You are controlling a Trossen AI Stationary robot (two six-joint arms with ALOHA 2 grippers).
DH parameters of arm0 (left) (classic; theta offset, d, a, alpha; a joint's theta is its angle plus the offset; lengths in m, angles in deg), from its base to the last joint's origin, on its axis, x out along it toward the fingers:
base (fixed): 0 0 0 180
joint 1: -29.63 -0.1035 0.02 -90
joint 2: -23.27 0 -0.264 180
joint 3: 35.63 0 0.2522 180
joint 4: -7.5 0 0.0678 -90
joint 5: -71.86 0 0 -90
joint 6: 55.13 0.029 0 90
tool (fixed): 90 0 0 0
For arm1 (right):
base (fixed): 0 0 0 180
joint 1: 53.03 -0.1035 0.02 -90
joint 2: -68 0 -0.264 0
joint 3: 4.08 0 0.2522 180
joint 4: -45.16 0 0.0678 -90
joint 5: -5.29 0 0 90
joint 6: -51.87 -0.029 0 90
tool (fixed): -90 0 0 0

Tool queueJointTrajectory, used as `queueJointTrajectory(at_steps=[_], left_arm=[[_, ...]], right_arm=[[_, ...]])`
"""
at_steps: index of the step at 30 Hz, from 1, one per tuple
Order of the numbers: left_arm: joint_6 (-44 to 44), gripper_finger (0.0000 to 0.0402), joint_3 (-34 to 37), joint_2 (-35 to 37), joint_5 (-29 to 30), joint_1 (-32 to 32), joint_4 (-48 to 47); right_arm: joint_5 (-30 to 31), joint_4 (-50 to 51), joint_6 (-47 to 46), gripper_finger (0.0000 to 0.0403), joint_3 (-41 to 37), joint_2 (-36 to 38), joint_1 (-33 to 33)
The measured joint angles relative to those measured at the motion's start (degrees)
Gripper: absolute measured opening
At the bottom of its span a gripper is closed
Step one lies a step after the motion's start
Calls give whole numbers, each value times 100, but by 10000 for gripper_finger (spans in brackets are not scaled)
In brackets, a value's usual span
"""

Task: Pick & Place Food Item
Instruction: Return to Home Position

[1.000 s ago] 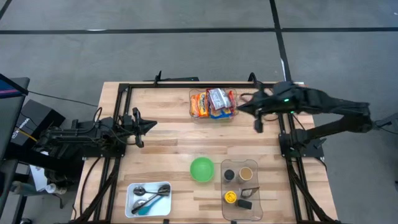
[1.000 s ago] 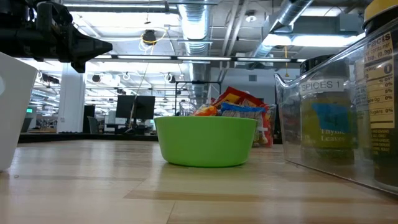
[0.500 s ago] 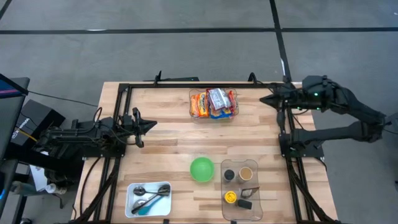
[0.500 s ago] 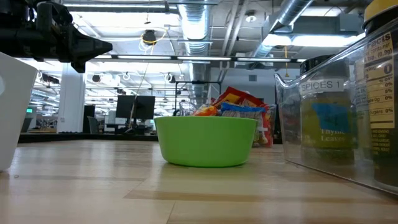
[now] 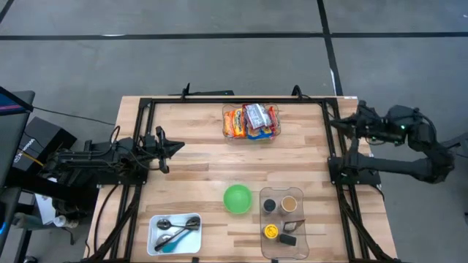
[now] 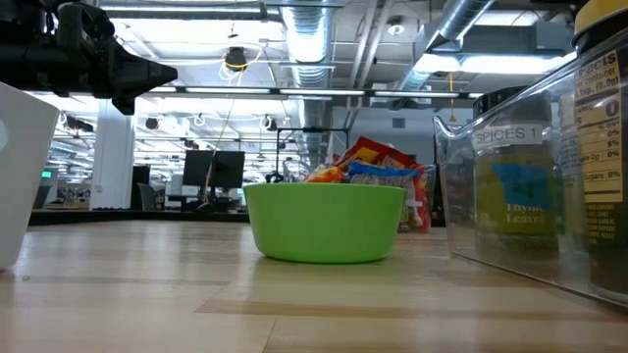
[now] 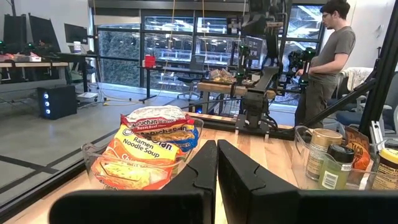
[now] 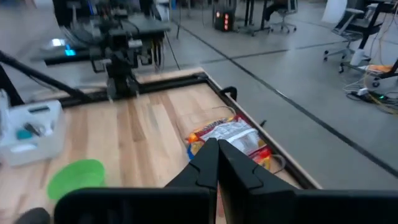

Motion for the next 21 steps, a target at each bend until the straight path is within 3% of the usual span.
queueJointTrajectory(at_steps=[4, 11, 17, 21], left_arm=[[0, 7, 0, 0, 1, 0, 0], [0, 7, 0, 0, 1, 0, 2], [0, 7, 0, 0, -1, -2, 20], [0, 7, 0, 0, 0, -2, 31]], right_arm=[[-10, -465, -506, 0, -658, 826, -63], [-515, -2632, -598, 0, -2180, 2008, -236], [-750, -4538, -517, 0, -3310, 1800, -382], [-757, -5280, -473, 0, -3913, 1503, -418]])
